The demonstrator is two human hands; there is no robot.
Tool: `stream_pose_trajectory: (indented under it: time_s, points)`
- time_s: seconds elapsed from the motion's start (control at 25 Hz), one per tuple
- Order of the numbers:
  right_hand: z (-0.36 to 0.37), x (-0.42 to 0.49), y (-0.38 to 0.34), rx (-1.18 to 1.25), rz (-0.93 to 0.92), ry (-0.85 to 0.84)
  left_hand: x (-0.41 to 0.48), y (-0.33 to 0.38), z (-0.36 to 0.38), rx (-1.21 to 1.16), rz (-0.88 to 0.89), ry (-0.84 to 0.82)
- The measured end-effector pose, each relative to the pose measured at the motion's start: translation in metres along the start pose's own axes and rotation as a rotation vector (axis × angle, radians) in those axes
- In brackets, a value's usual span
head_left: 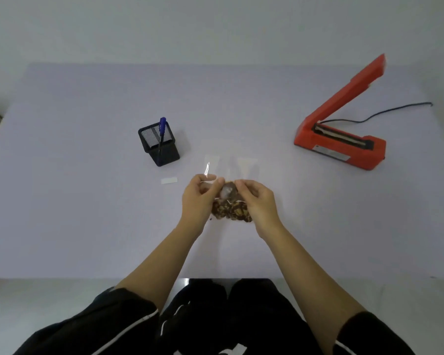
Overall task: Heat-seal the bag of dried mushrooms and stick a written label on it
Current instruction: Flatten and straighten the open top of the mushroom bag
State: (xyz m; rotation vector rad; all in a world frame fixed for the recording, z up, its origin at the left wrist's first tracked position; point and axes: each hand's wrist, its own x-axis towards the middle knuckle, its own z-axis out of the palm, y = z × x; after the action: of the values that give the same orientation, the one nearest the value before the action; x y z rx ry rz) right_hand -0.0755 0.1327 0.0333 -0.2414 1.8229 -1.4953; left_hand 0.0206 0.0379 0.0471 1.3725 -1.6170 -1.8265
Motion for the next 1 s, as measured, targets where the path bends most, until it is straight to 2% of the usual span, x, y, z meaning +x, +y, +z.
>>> stream_pose_trajectory:
  time_s: [0.24,0.4,0.6,0.72,1.0]
  points:
    - [-0.002,-0.001,0.026,0.057,0.123,0.01,0.006,-0.032,-0.004,-0.026,-0.076,-0.053]
    - [0.003,-0.004,0.026,-0.201,-0.088,0.095,0.007,-0.036,-0.005,0.235,0.122,0.02]
    - [0.007,-0.008,0.022,-0.317,-0.323,0.201,-0.009,-0.028,0.005,0.31,0.3,0.147]
    - [0.009,-0.01,0.02,-0.369,-0.422,0.255,-0.009,-0.027,0.004,0.341,0.326,0.191]
    - [0.006,-0.014,0.011,-0.38,-0.448,0.221,-0.018,-0.018,0.005,0.235,0.266,0.1]
